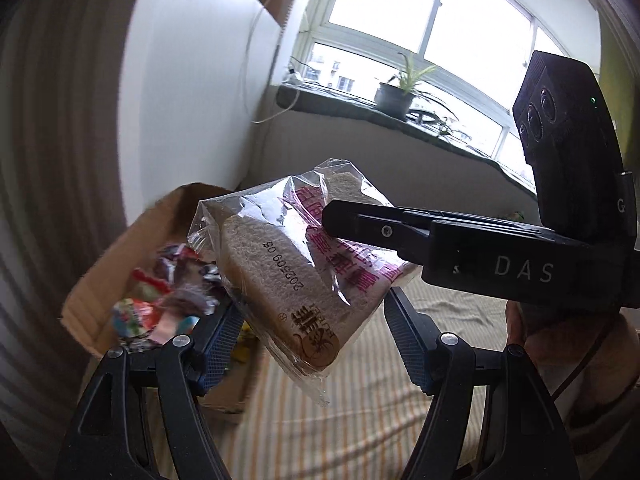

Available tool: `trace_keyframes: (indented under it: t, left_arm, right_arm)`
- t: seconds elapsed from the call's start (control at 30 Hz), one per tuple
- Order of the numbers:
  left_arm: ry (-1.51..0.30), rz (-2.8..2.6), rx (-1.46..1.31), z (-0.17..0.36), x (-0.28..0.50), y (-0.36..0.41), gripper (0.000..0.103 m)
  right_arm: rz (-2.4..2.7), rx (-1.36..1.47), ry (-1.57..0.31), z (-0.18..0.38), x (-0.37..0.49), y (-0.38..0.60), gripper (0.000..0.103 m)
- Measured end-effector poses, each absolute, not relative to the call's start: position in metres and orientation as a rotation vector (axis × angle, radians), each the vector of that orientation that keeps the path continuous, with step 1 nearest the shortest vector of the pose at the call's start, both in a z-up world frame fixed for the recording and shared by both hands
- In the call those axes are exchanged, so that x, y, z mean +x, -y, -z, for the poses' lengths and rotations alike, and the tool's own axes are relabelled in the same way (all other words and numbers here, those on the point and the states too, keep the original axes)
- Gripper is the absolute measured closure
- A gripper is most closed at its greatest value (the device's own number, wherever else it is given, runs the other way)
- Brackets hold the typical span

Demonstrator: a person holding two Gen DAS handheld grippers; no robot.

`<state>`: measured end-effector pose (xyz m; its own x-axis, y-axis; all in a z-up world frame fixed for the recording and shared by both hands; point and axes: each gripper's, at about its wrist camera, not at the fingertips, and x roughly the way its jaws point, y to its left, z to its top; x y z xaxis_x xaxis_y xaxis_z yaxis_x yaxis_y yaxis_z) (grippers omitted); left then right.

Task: Organize snacks
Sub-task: 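Lift the bread loaf bag with the right tool and carry it over the box, then open the right tool to drop the bread loaf bag into the box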

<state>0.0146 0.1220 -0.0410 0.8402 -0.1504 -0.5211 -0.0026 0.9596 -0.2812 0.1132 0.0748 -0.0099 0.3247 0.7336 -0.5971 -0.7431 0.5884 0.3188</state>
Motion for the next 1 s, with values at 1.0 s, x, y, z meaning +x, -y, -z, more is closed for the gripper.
trace_keyframes:
  t: [1.0]
  left_arm:
    - [-0.608, -0.15, -0.36, 0.062, 0.011, -0.207, 0.031]
  right_arm:
    - [-0.735, -0.045, -0.656, 0.034, 0.113, -0.056, 0.012]
